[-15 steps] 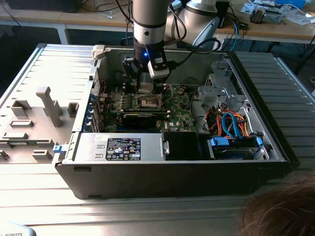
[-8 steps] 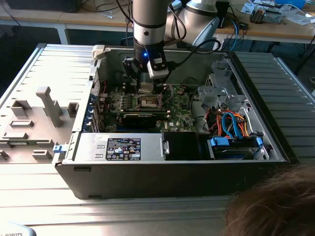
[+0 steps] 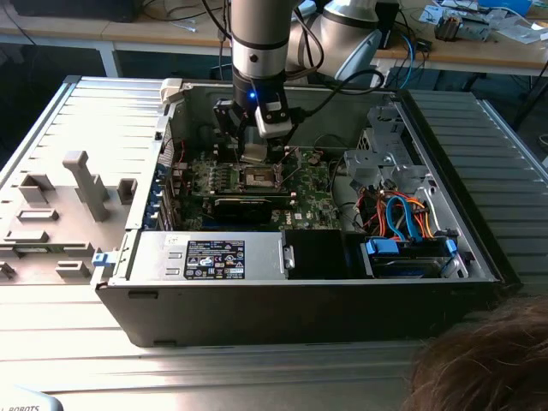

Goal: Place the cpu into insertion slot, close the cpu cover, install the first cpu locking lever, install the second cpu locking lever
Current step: 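Place the cpu into insertion slot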

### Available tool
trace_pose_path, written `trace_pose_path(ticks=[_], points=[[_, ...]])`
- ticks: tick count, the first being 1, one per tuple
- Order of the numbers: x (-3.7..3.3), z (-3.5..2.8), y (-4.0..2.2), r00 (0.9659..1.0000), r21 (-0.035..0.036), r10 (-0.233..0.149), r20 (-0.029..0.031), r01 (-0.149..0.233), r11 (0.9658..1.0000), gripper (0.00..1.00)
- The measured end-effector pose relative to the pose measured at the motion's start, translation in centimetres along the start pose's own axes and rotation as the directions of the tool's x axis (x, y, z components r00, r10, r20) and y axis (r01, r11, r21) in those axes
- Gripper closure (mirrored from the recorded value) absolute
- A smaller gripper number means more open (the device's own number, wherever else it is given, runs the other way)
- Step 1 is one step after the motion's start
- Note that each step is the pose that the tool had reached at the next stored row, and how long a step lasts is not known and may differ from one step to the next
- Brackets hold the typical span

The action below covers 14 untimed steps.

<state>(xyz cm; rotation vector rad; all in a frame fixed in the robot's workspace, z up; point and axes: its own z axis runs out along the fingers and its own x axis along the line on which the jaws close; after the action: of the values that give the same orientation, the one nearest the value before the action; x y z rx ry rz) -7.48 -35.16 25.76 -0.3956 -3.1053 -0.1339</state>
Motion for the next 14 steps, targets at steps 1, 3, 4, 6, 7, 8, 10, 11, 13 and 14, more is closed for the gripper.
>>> trace_pose_path(ticks=[1,3,4,6,7,8,10,11,13,14], points=[[0.00,0.00,0.00,1.0000,0.0000,0.002,0.0001,-0.002,1.0000,0.46],[0.00,0.02,0.00,1.0000,-0.0002,0.007,0.0006,-0.007,1.0000,0.46],[0.00,0.04,0.00,0.9999,-0.0003,0.012,0.0010,-0.012,0.9999,0.46],[0.00,0.05,0.00,0.9998,-0.0004,0.019,0.0015,-0.019,0.9998,0.46],[0.00,0.06,0.00,0.9998,-0.0004,0.021,0.0017,-0.021,0.9998,0.46],[0.00,0.07,0.00,0.9997,-0.0006,0.026,0.0021,-0.026,0.9997,0.46],[0.00,0.08,-0.01,0.9995,-0.0006,0.031,0.0025,-0.031,0.9995,0.46],[0.00,0.08,-0.01,0.9994,-0.0007,0.035,0.0029,-0.035,0.9994,0.46],[0.00,0.10,-0.01,0.9991,-0.0009,0.041,0.0034,-0.041,0.9991,0.46],[0.00,0.10,-0.01,0.9990,-0.0009,0.044,0.0036,-0.044,0.9990,0.46]])
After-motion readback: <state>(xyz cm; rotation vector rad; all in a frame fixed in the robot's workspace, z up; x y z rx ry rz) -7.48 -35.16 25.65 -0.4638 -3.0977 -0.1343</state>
